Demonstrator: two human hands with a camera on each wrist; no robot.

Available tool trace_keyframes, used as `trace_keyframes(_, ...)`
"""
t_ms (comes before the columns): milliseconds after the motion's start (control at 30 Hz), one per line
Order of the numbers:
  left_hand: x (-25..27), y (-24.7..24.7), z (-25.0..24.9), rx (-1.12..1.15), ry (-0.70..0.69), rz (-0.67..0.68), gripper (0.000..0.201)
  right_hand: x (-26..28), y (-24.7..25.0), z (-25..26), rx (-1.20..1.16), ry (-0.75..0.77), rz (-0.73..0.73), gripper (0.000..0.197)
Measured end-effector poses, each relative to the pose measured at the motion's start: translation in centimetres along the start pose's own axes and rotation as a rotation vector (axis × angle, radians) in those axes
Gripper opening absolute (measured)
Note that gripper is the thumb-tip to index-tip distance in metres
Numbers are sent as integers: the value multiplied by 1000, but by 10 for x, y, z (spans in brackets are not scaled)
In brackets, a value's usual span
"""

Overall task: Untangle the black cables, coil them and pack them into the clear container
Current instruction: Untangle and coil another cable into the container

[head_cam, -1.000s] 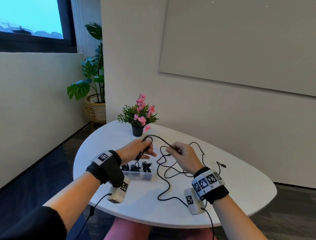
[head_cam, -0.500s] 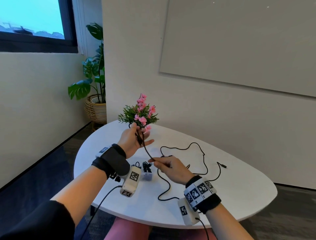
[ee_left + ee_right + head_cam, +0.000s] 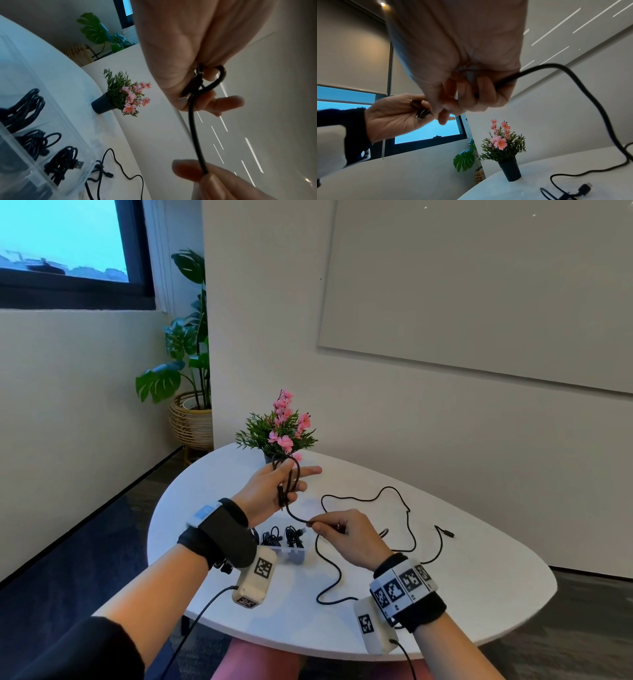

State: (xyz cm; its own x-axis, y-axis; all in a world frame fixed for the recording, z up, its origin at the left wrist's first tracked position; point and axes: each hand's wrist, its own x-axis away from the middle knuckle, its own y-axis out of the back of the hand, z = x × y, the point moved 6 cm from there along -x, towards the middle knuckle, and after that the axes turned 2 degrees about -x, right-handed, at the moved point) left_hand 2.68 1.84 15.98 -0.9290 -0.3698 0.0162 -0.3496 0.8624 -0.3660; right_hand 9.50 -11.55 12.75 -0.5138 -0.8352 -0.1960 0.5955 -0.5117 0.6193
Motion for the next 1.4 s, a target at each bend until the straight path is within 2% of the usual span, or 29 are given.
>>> trace_keyframes(100, 2, -5, -5, -7, -30, 17, 51, -1, 1, -1, -6, -2, -68, 20)
trace_keyframes(267, 1, -4, -6, 78, -46, 10, 40, -3, 2, -1, -15, 8, -122, 19)
trace_keyframes(367, -1, -4, -7, 135, -69, -38, 38, -2, -1, 3, -56, 2, -116, 21)
trace_keyframes(433, -3, 0, -10, 103, -123, -139, 32, 0, -6, 8, -58, -18, -55, 26)
trace_keyframes(500, -4, 5, -14, -118, -182, -274, 29, 1, -8, 15, 1, -29, 31, 31)
trace_keyframes(567, -6, 7, -13, -472, -233, -314, 31, 1, -7, 25, 67, 7, 103, 29)
trace_keyframes(667, -9, -3, 4, -1186, -273, -181, 30, -1, 2, 37, 219, 73, 149, 21)
trace_keyframes(733, -6, -9, 18, -1348, -253, -62, 41, -3, 14, 43, 344, 118, 114, 18)
trace_keyframes(800, 0, -10, 27, -1232, -189, 7, 61, -5, 29, 43, 310, 140, 30, 17)
trace_keyframes(867, 6, -13, 35, -1054, -87, 100, 74, -8, 43, 37, 166, 126, -69, 19)
trace_keyframes(900, 10, -18, 38, -1024, -47, 170, 70, -8, 48, 35, 91, 116, -110, 20)
trace_keyframes(967, 17, -28, 43, -1050, -13, 307, 46, -7, 55, 29, -37, 89, -165, 25)
trace_keyframes(1033, 18, -32, 43, -1019, 20, 358, 31, -7, 59, 22, -155, 49, -198, 29)
trace_keyframes(1133, 19, -31, 33, -617, 65, 263, 32, -8, 66, 12, -290, 13, -273, 29)
trace_keyframes(1267, 14, -14, 14, -20, -34, 36, 38, -5, 72, -8, -438, -67, -368, 24)
trace_keyframes(1400, 4, -5, 18, 221, -56, -90, 45, -4, 40, -14, -324, -59, -259, 19)
